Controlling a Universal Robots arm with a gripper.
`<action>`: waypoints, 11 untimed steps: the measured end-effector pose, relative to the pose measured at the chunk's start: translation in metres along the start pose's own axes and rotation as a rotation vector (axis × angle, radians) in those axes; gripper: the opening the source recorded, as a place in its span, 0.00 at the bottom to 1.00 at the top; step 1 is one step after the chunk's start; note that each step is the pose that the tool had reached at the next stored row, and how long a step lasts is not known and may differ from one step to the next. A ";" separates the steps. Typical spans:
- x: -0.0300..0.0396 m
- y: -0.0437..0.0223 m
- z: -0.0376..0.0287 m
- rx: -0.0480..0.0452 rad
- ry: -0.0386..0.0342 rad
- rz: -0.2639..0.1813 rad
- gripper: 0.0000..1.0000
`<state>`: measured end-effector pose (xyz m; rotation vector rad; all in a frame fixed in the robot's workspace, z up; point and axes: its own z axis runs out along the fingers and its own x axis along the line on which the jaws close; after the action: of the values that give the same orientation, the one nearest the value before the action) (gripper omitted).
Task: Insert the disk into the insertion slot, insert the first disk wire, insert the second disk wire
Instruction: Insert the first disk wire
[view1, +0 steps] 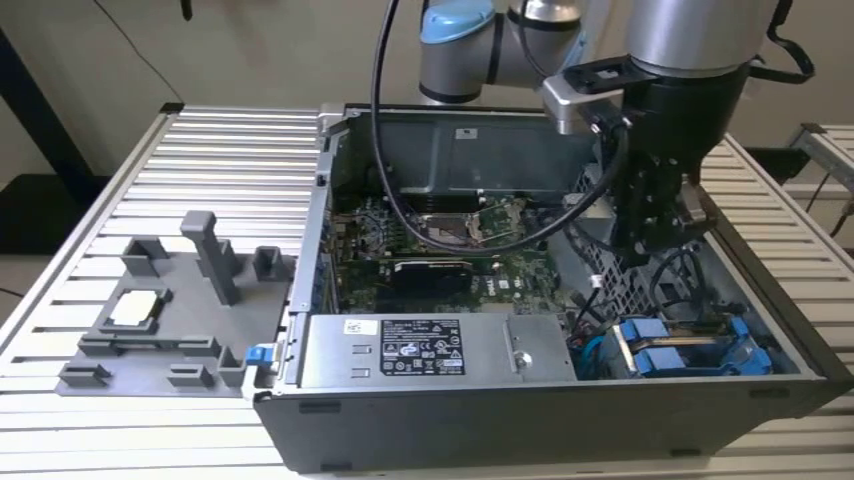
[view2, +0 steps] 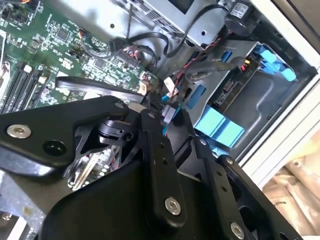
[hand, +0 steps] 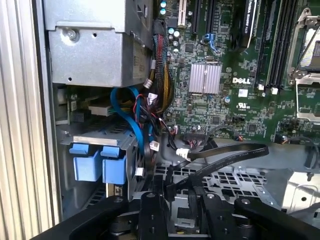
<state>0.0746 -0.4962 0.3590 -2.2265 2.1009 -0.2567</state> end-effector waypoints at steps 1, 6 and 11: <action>0.0021 0.0001 0.0002 0.0000 -0.0007 0.000 0.32; 0.0084 0.0001 0.0006 -0.0010 -0.0008 0.000 0.22; 0.0121 -0.0001 0.0010 -0.0014 -0.0009 0.000 0.11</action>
<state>0.0755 -0.5083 0.3589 -2.2268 2.1014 -0.2543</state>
